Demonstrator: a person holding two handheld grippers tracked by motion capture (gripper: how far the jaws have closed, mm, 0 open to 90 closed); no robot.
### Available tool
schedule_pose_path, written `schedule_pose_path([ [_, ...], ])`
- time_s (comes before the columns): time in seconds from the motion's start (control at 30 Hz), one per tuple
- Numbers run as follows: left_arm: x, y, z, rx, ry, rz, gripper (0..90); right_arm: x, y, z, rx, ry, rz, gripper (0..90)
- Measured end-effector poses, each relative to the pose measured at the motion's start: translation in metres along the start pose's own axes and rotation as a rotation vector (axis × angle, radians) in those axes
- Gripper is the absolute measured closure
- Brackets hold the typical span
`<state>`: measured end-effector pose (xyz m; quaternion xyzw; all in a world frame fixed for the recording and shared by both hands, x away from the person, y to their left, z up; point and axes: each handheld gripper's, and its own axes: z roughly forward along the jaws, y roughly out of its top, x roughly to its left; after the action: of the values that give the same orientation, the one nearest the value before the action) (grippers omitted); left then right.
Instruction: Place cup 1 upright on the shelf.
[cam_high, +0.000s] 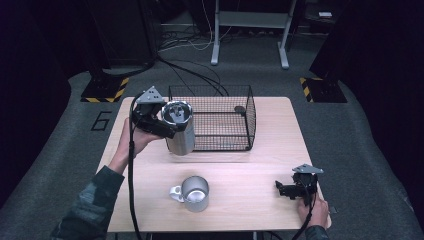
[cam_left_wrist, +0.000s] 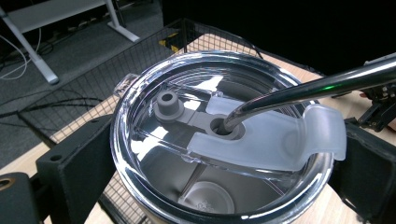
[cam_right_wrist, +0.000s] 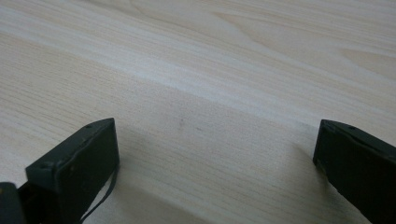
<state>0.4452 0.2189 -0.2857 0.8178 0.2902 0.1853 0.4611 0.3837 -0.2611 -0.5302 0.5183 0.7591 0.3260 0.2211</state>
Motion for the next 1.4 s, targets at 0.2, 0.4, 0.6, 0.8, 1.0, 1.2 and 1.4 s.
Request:
schedule_pose_path([
  [0.2,0.003,0.012,0.005,-0.006,0.005,0.006,3.6,0.0,0.0,0.0,0.0,0.0,0.0,0.0],
  [0.4,0.012,0.025,0.015,-0.003,0.016,0.005,3.6,0.0,0.0,0.0,0.0,0.0,0.0,0.0],
  [0.6,0.015,0.03,0.019,-0.002,0.019,0.001,3.6,0.0,0.0,0.0,0.0,0.0,0.0,0.0],
  [0.8,0.02,0.041,0.024,0.0,0.029,0.01,3.6,0.0,0.0,0.0,0.0,0.0,0.0,0.0],
  [1.0,0.027,0.054,0.034,0.009,0.039,0.015,3.6,0.0,0.0,0.0,0.0,0.0,0.0,0.0],
  [1.2,0.033,0.062,0.046,0.018,0.053,0.015,3.6,0.0,0.0,0.0,0.0,0.0,0.0,0.0],
  [1.4,0.039,0.07,0.061,0.046,0.071,0.015,3.6,0.0,0.0,0.0,-0.001,0.0,0.001,0.0],
])
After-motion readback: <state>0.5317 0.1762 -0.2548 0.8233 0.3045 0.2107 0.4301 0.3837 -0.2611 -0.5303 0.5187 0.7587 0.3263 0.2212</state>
